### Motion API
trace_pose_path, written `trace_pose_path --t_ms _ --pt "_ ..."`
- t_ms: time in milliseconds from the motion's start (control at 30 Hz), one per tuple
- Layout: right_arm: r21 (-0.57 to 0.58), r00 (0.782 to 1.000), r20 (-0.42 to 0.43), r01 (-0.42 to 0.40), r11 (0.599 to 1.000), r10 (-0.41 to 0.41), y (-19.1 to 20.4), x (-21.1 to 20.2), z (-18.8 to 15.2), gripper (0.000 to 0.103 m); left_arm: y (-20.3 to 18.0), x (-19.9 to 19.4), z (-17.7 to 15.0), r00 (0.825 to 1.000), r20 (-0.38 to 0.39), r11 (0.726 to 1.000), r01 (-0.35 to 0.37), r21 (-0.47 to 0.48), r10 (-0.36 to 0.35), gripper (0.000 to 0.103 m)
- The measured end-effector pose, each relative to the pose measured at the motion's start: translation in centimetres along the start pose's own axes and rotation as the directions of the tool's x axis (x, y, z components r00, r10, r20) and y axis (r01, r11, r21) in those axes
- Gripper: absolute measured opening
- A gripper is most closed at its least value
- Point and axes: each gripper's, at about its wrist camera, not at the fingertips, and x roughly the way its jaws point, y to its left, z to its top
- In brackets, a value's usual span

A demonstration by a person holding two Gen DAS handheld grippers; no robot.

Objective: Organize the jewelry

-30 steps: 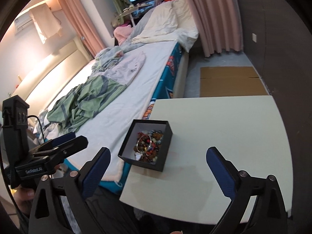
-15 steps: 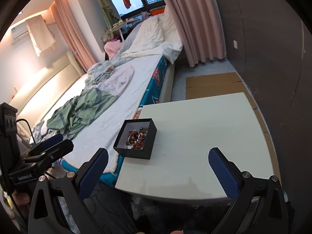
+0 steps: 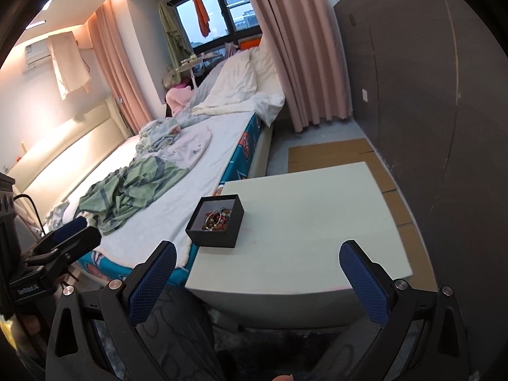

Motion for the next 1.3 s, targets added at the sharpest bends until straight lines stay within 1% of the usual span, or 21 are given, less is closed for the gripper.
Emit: trace_pose_path --t_ms 333,600,1300 --pt "-0.029 0.999 0.046 0.019 0.999 -0.018 0.9 -4.8 -2.7 0.103 -1.6 -4.4 -2.1 0.998 0.064 1.0 -0.005 0.03 0.003 0.101" --pt "-0.066 0.997 0.077 0.025 0.997 -0.02 1.9 -6.7 -4.3 0.103 -1.7 -6.2 -3.1 0.994 0.104 0.999 -0.024 0.026 0.021 0.101" --pt "-0.056 0.997 0.077 0.007 0.998 -0.002 1.7 -6.2 -4.5 0.103 -1.8 -6.3 -3.8 0.994 0.107 0.999 -0.028 0.038 0.023 0.102"
